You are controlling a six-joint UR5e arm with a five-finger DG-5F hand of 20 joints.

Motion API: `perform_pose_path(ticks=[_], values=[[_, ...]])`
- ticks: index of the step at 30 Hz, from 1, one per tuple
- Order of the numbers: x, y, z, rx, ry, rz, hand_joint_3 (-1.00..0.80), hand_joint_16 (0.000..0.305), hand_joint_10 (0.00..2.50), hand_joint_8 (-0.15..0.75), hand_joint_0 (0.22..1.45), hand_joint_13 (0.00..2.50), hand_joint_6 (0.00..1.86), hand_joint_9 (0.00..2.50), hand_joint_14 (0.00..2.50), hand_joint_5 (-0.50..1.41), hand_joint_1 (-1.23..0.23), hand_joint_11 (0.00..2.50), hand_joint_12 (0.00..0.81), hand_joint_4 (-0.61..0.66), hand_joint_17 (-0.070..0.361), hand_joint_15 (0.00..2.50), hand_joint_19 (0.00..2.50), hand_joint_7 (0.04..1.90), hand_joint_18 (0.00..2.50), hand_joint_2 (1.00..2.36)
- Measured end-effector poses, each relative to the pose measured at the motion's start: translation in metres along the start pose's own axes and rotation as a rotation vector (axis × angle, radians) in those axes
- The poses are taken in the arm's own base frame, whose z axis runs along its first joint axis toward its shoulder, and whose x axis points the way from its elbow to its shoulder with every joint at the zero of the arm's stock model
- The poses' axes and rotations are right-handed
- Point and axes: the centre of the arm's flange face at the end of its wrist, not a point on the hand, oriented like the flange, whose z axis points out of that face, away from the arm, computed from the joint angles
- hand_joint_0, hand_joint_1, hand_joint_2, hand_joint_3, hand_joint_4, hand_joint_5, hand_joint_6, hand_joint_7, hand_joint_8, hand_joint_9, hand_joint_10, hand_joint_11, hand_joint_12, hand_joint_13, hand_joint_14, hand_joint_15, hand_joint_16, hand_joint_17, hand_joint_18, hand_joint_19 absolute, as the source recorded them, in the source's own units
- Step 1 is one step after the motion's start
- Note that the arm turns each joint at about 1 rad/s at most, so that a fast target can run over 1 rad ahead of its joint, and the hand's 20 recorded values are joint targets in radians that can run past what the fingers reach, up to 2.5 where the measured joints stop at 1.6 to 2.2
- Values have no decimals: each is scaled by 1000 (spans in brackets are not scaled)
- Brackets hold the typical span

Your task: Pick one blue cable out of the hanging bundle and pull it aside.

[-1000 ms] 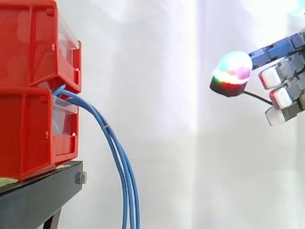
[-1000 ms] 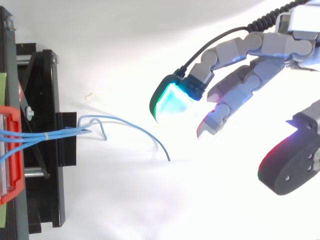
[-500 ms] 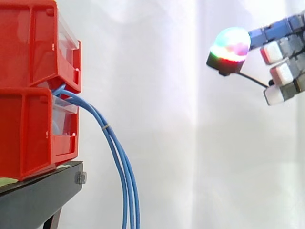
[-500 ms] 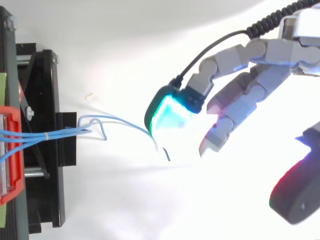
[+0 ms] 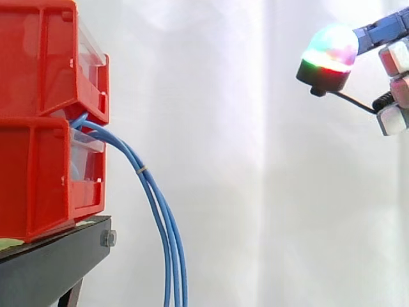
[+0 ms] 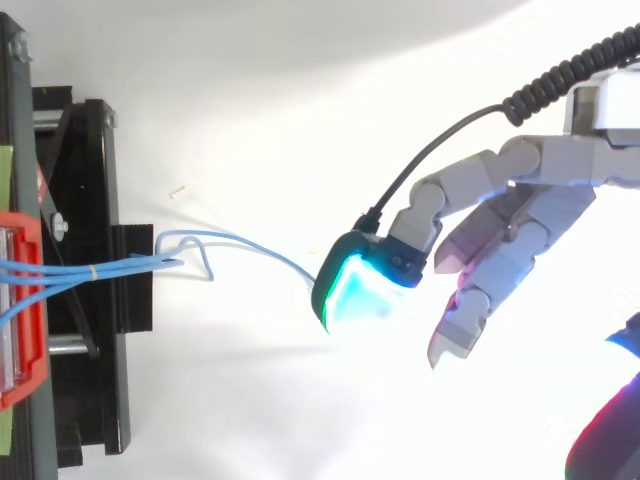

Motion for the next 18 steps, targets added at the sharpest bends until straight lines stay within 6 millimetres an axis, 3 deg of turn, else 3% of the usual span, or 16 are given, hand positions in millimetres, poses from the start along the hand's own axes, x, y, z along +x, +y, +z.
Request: perform_pose_path(ticks=[9, 13, 18], values=[[3, 10, -6, -25, 76, 4, -476, 51, 10, 259, 504, 895, 502, 975, 16, -166, -632, 273, 291, 223, 115, 387, 332, 688, 638, 1001], [1, 16, -16, -39, 135, 2, -474, 51, 10, 260, 505, 899, 502, 979, 16, -165, -630, 271, 293, 225, 115, 381, 332, 691, 640, 1001], [-3, 8, -36, -24, 147, 8, -475, 51, 10, 260, 505, 901, 502, 976, 16, -165, -630, 281, 292, 224, 115, 389, 340, 689, 640, 1001]])
